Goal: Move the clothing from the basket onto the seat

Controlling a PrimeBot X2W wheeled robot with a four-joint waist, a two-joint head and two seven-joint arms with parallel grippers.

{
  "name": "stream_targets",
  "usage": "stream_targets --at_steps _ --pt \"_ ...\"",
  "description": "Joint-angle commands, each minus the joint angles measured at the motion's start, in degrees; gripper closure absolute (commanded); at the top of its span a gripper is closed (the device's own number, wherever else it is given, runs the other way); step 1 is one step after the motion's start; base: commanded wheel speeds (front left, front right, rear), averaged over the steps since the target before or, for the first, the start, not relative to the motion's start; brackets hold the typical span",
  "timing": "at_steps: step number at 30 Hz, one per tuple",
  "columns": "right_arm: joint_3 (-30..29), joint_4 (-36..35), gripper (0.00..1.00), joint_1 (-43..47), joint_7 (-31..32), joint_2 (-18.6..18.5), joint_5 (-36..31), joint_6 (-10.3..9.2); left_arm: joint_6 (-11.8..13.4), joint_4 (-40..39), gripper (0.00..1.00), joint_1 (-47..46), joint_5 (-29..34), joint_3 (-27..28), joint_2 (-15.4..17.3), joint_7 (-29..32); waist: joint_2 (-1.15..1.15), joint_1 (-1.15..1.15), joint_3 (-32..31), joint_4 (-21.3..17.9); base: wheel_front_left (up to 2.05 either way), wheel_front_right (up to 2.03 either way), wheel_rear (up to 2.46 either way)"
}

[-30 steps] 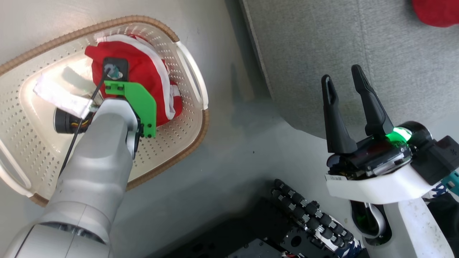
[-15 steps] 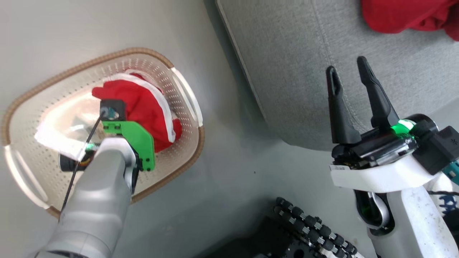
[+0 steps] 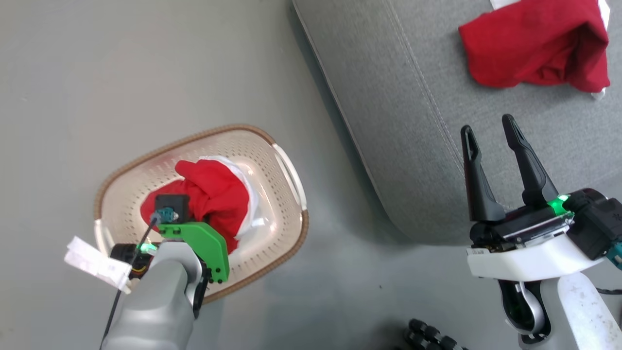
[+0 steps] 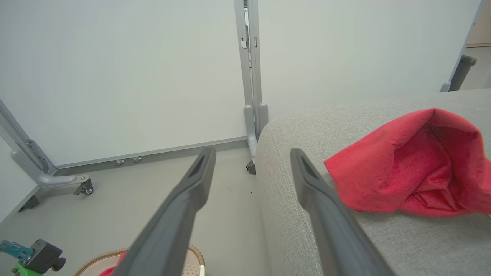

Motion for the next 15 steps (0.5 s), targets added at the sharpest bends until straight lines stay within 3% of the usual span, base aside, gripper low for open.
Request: stream_targets --at_steps 1,8,15 --pt "-0.3 0.2 0.0 1.2 -0.2 -0.4 -0.4 0.0 -0.4 -0.9 1.0 1.7 -0.5 -0.5 -0.1 -1.1 0.0 0.0 -7.7 4.8 0.0 0.0 0.0" --pt "-2.2 0.5 0.0 4.1 -0.2 -0.4 0.3 0.0 0.4 -7.9 1.0 5.7 -1.4 -2.1 -0.1 -3.7 0.0 0.0 -13.8 7.7 0.0 0.0 0.0" --pt "-3.3 0.7 0.0 6.5 -0.2 -0.6 0.4 0.0 1.4 -24.6 1.0 11.8 3.5 1.4 0.0 -3.6 0.0 0.0 -18.6 10.3 0.0 0.0 0.0"
